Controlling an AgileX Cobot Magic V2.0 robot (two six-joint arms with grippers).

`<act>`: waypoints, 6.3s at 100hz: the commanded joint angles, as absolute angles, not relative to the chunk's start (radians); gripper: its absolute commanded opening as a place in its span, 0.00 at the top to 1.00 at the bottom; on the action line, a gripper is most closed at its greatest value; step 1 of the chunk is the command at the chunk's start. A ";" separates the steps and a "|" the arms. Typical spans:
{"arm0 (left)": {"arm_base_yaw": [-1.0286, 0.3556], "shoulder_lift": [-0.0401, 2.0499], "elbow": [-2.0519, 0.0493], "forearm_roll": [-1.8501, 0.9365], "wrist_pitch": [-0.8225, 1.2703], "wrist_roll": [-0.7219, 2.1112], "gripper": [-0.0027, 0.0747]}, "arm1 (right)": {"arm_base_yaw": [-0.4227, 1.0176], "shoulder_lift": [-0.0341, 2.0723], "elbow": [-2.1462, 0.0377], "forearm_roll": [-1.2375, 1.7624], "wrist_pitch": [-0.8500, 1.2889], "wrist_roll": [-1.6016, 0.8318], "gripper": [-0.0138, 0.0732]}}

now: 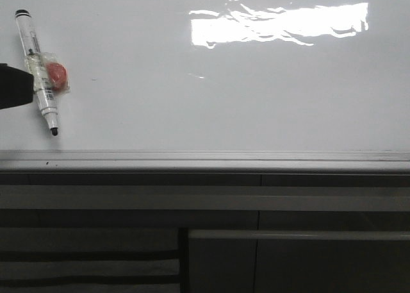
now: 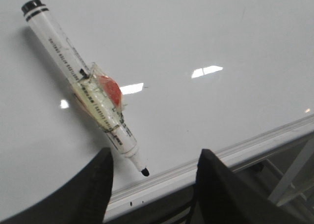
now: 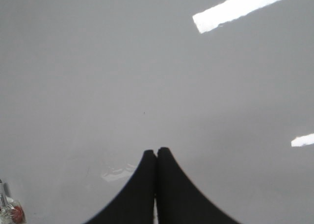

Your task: Write number 0 on whiteboard

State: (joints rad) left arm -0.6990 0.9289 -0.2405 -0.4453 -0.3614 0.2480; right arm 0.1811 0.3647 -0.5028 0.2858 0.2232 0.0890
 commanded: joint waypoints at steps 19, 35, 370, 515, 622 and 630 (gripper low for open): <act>-0.713 1.089 -0.306 -0.450 -0.542 0.126 0.51 | 0.181 0.380 -0.539 0.300 0.129 0.075 0.92; -0.713 1.168 -0.345 -0.452 -0.573 0.123 0.51 | 0.181 0.380 -0.539 0.300 0.129 0.075 0.92; -0.963 1.223 -0.646 0.699 -0.206 0.010 0.99 | 0.749 0.828 -0.710 0.427 0.405 -0.624 0.40; -0.963 1.258 -0.652 0.690 -0.268 0.010 0.99 | 0.749 0.828 -0.710 0.424 0.444 -0.624 0.93; -0.963 1.099 -0.649 0.616 -0.056 0.007 0.51 | 0.749 0.822 -0.710 0.298 0.361 -0.624 0.93; -0.963 1.046 -0.645 0.542 -0.033 0.000 0.52 | 0.749 0.809 -0.710 0.281 0.345 -0.624 0.93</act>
State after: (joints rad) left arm -0.9558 1.1203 -0.6214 0.6182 -0.0171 0.0164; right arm 0.7481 0.8284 -0.6748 0.3016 0.4388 -0.6187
